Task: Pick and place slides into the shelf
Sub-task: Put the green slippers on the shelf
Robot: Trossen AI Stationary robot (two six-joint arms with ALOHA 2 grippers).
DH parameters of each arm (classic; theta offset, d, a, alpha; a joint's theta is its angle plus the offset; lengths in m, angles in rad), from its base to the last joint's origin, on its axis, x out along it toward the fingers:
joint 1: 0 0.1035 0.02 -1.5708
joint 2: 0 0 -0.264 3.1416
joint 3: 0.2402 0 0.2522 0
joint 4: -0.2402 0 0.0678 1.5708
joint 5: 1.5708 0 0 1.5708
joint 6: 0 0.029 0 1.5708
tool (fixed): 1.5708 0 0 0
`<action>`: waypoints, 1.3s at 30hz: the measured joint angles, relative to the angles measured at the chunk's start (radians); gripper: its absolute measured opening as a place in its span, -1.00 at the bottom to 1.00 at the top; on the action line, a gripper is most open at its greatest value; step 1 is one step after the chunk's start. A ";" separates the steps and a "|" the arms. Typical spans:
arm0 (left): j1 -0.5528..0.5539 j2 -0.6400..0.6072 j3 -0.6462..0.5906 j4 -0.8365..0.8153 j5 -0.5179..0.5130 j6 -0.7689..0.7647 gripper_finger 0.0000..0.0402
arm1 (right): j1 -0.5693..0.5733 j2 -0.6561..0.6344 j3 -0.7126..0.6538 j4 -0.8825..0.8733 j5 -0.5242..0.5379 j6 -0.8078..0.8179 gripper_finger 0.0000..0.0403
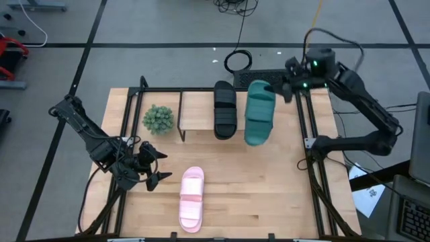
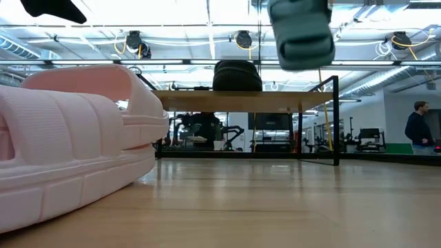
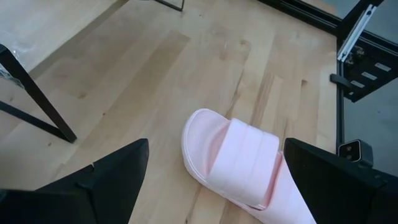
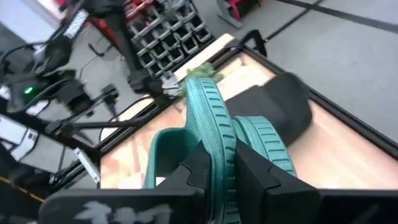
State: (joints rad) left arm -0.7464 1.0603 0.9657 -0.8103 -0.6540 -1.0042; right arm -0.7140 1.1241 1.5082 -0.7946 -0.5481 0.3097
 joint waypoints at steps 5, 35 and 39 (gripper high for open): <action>0.000 0.000 0.000 0.000 0.000 0.000 0.87 | -0.143 0.087 0.000 0.002 -0.175 -0.012 -0.85; 0.063 0.000 0.000 0.000 0.026 -0.023 0.87 | -0.356 0.376 0.000 0.038 -0.549 -0.092 -0.85; 0.073 0.000 0.000 0.000 0.029 -0.023 0.87 | -0.374 0.406 0.000 0.038 -0.558 -0.093 -0.85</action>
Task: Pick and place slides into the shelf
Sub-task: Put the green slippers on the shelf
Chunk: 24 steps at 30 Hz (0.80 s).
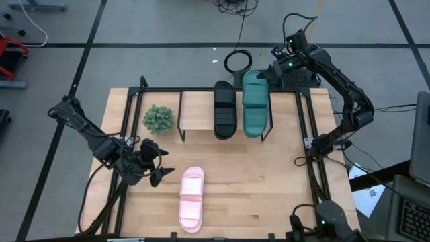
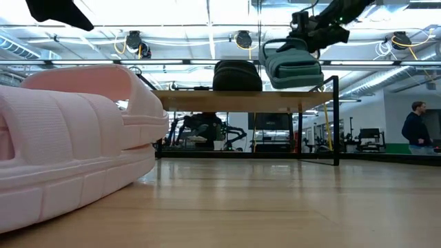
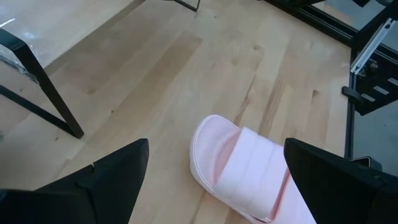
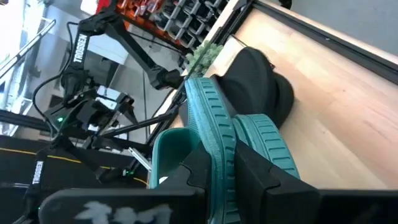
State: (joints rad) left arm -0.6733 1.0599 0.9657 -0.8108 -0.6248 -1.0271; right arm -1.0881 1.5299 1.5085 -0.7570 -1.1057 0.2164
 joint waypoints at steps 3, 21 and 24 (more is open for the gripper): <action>0.001 0.000 0.000 0.000 0.005 0.001 0.87 | -0.017 0.008 -0.001 0.003 -0.005 0.017 -0.85; 0.000 0.000 0.000 0.000 0.002 0.002 0.87 | -0.045 0.006 -0.206 0.248 -0.115 0.154 -0.85; 0.002 0.000 0.000 0.000 -0.002 0.002 0.87 | -0.052 0.006 -0.263 0.366 -0.131 0.217 -0.85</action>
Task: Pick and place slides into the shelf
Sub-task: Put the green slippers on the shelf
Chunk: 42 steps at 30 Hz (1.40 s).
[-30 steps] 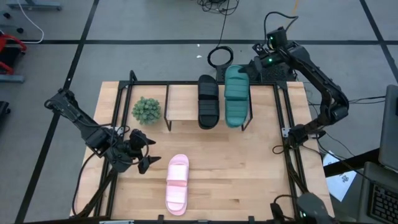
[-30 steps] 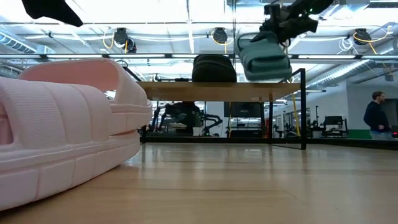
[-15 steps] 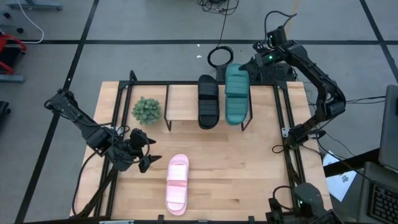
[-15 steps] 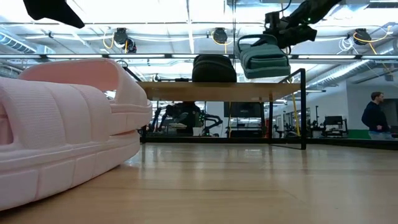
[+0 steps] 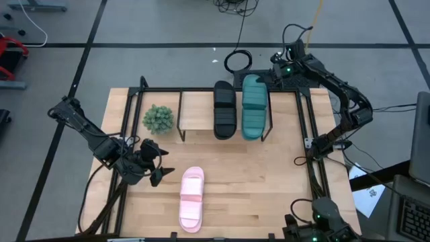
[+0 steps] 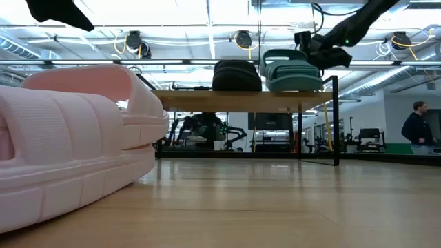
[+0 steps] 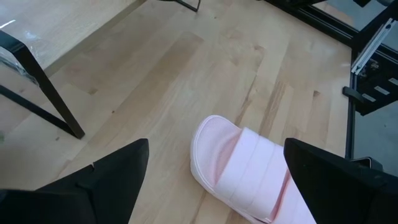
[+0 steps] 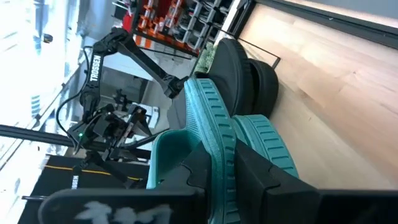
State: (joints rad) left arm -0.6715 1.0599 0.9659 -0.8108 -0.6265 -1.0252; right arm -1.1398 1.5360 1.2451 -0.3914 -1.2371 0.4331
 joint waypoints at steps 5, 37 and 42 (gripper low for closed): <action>0.015 0.000 0.000 0.000 0.000 0.001 0.87 | -0.017 0.000 -0.066 0.138 -0.041 0.079 -0.85; 0.082 0.000 0.000 0.001 0.054 0.027 0.87 | -0.036 0.163 -0.072 0.307 -0.103 0.116 -0.85; 0.082 0.000 0.000 0.001 0.053 0.040 0.87 | -0.037 0.172 -0.069 0.315 -0.125 0.117 -0.85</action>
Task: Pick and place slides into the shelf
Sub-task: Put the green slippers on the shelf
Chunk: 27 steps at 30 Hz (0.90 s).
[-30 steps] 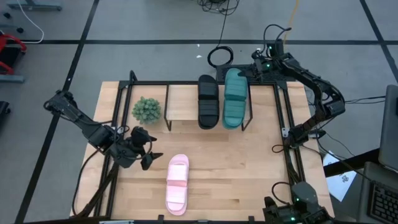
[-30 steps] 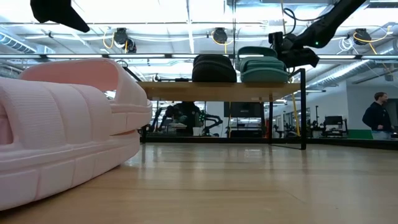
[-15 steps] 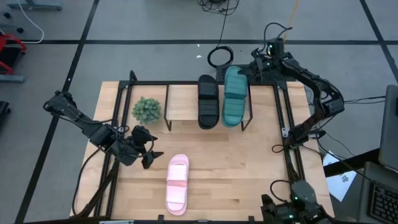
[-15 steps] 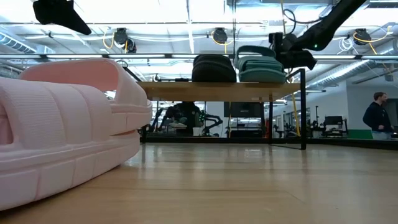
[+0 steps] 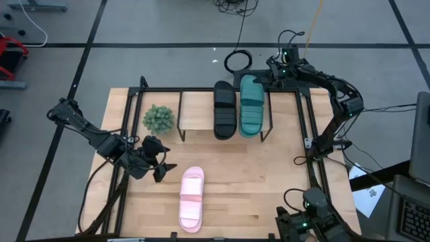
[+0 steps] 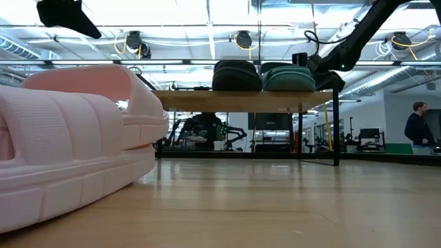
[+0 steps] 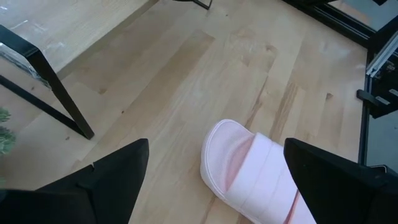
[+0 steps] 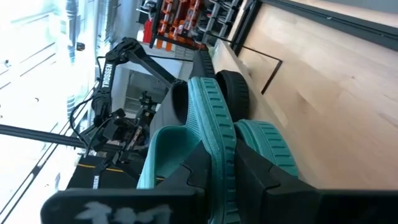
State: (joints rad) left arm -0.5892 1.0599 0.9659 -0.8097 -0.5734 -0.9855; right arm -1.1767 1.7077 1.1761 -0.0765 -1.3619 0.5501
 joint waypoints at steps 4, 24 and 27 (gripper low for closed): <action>0.000 0.000 0.000 0.000 -0.001 0.007 0.87 | 0.000 0.000 0.000 0.000 -0.004 0.002 -0.85; 0.000 0.000 0.000 0.000 -0.003 -0.012 0.87 | 0.017 0.059 0.001 0.135 -0.056 0.084 -0.85; 0.000 0.000 0.000 0.000 -0.002 -0.012 0.87 | 0.016 0.056 0.001 0.138 -0.057 0.093 -0.85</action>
State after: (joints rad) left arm -0.5892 1.0599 0.9661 -0.8097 -0.5758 -0.9977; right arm -1.1603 1.7642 1.1770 0.0611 -1.4193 0.6430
